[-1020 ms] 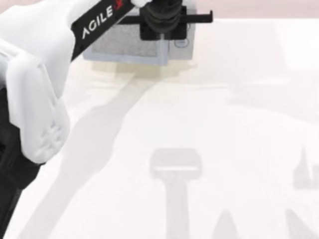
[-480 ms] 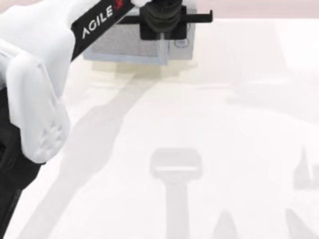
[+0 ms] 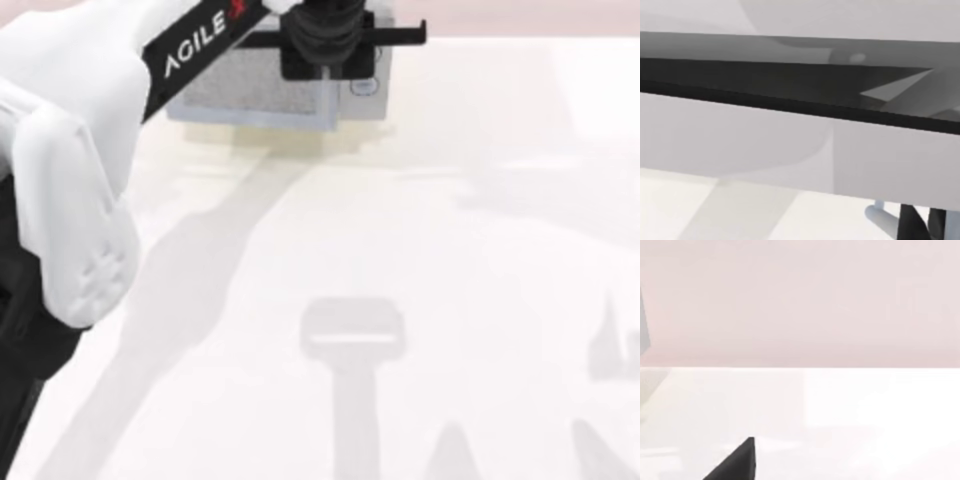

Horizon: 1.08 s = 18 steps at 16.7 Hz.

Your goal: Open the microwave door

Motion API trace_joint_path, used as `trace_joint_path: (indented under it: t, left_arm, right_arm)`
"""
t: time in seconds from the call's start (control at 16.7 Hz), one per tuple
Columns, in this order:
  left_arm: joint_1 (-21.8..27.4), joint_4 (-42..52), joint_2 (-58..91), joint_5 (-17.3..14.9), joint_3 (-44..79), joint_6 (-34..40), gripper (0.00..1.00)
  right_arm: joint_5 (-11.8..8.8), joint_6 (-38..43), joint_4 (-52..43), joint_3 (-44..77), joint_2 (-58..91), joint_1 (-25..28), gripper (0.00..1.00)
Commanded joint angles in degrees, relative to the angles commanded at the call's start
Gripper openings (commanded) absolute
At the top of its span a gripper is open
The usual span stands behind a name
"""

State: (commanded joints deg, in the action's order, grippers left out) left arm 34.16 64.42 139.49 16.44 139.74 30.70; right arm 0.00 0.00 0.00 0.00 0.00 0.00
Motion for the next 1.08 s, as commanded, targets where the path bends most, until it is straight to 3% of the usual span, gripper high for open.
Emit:
trace_joint_path:
  t: [0.48,0.84,1.08]
  left_arm:
    - [0.40,-0.76,-0.40,-0.26,-1.02,-0.35,0.00]
    - [-0.31,-7.05,-7.37,-2.21,-13.63,-4.84,0.00]
    - [-0.39,-8.10,-8.55,-2.57,-15.17,-5.57,0.00]
  right_arm:
    - [0.00,0.00,0.00,0.00,0.00,0.00,1.00]
    - [0.00,0.00,0.00,0.00,0.00,0.00,1.00]
    - [0.00,0.00,0.00,0.00,0.00,0.00,1.00]
